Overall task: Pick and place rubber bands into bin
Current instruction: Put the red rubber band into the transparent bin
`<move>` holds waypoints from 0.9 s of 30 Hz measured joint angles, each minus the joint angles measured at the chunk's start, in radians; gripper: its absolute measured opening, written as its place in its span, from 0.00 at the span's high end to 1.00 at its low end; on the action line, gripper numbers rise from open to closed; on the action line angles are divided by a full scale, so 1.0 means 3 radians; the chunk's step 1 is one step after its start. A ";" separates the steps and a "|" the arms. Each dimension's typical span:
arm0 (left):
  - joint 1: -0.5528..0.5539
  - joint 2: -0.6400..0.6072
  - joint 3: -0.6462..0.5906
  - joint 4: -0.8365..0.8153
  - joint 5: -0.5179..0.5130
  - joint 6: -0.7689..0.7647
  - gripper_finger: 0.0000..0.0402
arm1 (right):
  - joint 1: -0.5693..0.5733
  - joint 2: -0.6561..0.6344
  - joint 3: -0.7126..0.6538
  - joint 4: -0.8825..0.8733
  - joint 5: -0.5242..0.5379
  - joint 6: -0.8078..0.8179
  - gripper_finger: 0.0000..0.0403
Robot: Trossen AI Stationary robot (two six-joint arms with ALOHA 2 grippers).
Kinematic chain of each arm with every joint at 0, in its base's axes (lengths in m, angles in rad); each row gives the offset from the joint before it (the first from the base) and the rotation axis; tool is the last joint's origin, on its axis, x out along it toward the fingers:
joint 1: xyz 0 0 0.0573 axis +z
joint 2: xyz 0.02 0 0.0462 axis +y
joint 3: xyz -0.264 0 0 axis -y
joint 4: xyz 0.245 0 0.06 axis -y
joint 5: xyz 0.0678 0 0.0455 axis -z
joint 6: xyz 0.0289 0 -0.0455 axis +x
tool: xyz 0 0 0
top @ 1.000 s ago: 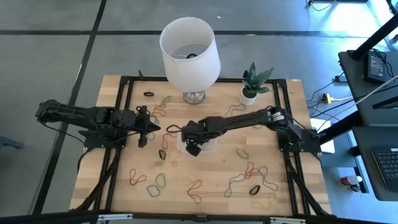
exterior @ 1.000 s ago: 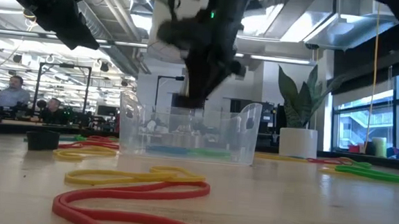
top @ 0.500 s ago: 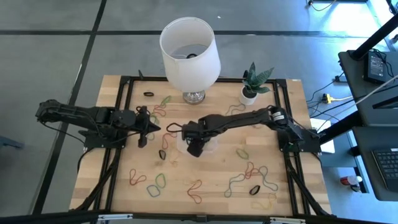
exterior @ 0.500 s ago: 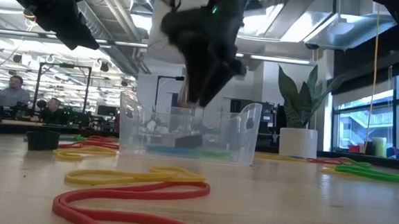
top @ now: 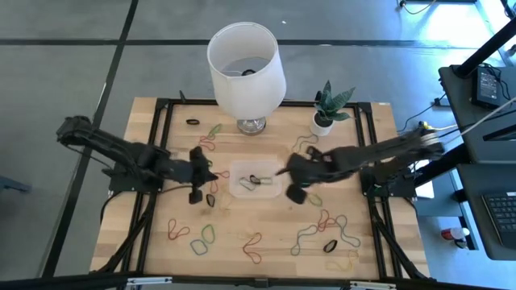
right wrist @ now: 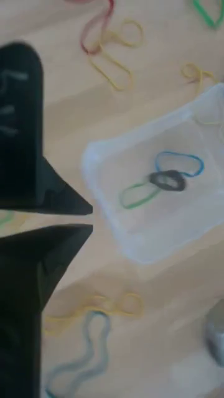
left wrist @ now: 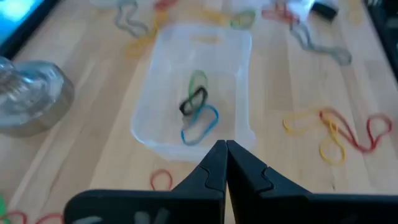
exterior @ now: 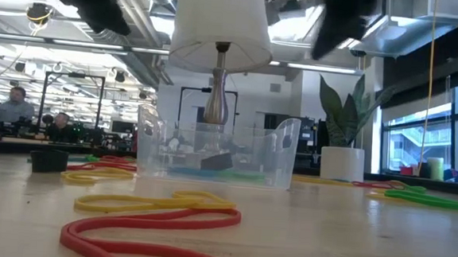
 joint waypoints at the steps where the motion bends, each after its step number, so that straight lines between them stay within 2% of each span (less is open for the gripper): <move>1: -0.0044 0.0137 0.0128 -0.0169 -0.0004 -0.0077 1.00 | 0.0041 -0.0173 -0.0197 0.0096 0.0002 0.0095 0.95; 4: -0.0181 0.0543 0.0539 -0.0840 0.0095 -0.0394 1.00 | 0.0160 -0.0609 -0.0731 0.0308 -0.0003 0.0335 0.99; 9: -0.0418 0.1135 0.1077 -0.1849 0.0521 -0.1162 0.93 | 0.0317 -0.1138 -0.1391 0.0629 -0.0004 0.0516 0.96; 14: -0.0633 0.1504 0.1099 -0.2067 0.0933 -0.2493 0.78 | 0.0379 -0.1405 -0.1817 0.0891 -0.0003 0.0576 0.96; 18: -0.0809 0.1768 0.1098 -0.2098 0.1153 -0.3498 0.65 | 0.0408 -0.1455 -0.1989 0.1066 -0.0023 0.0496 0.99; 22: -0.0995 0.1985 0.1098 -0.1888 0.1359 -0.3963 0.57 | 0.0415 -0.1452 -0.2004 0.1137 -0.0137 0.0381 0.98; 27: -0.1267 0.2230 0.1098 -0.1746 0.1565 -0.4260 0.54 | 0.0415 -0.1460 -0.2004 0.1210 -0.0159 0.0246 0.96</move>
